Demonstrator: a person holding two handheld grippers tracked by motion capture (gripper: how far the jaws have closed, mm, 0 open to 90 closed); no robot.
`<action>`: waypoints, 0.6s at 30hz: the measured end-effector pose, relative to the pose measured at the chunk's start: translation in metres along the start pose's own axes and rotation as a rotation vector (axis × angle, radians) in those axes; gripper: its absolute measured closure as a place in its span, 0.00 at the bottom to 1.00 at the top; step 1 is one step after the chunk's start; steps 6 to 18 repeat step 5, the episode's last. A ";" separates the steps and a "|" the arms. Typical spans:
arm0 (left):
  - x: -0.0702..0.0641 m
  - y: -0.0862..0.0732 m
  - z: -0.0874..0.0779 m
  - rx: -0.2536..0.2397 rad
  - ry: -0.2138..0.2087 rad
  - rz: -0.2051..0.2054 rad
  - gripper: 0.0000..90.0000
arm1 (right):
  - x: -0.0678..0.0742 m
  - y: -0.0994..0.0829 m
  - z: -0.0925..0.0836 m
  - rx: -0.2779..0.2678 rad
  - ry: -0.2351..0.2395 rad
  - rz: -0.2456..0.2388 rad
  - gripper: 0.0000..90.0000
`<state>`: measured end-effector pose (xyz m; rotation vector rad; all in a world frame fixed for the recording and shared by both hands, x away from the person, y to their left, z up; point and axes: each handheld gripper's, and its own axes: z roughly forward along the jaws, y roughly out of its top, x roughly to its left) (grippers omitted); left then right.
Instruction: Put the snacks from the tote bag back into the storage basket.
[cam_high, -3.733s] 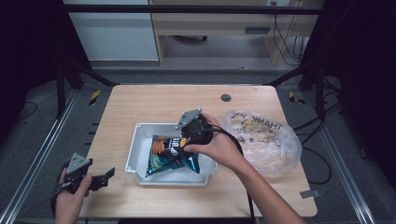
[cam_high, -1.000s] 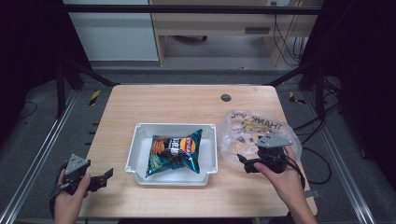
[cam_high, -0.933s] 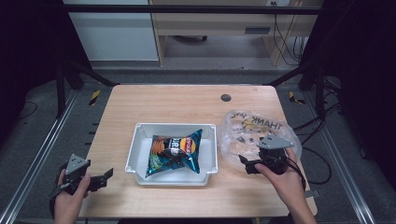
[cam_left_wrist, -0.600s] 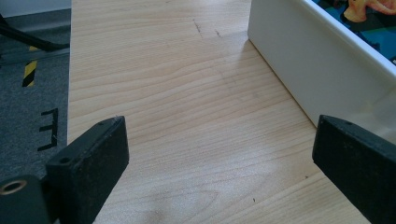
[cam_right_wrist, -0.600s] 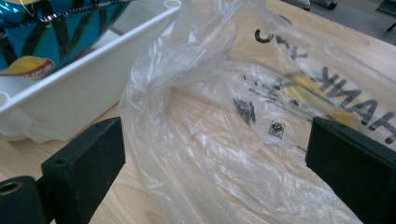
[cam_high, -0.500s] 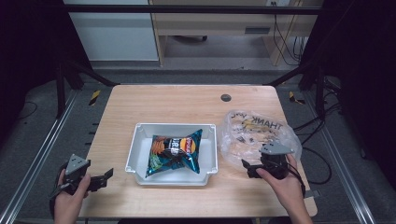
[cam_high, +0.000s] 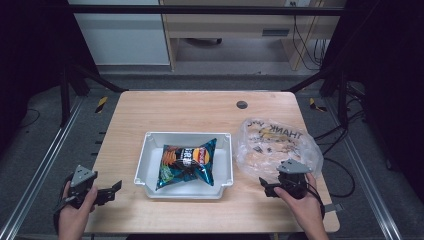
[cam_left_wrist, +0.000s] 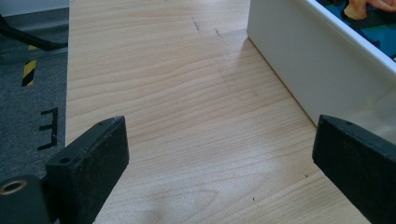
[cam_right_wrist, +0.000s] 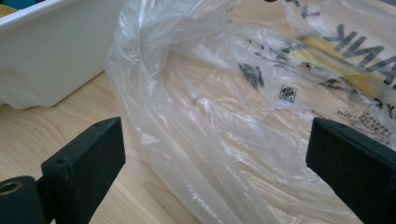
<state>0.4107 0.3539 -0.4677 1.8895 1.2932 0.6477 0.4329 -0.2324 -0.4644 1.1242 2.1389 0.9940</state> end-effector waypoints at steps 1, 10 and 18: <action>-0.001 0.001 0.001 0.006 -0.004 0.006 0.04 | 0.000 -0.001 -0.001 -0.006 0.010 0.015 0.06; -0.002 0.002 0.003 0.006 0.003 0.012 0.04 | 0.001 -0.001 -0.002 -0.014 0.000 0.007 0.06; -0.002 0.002 0.003 0.006 0.003 0.012 0.04 | 0.001 -0.001 -0.002 -0.014 0.000 0.007 0.06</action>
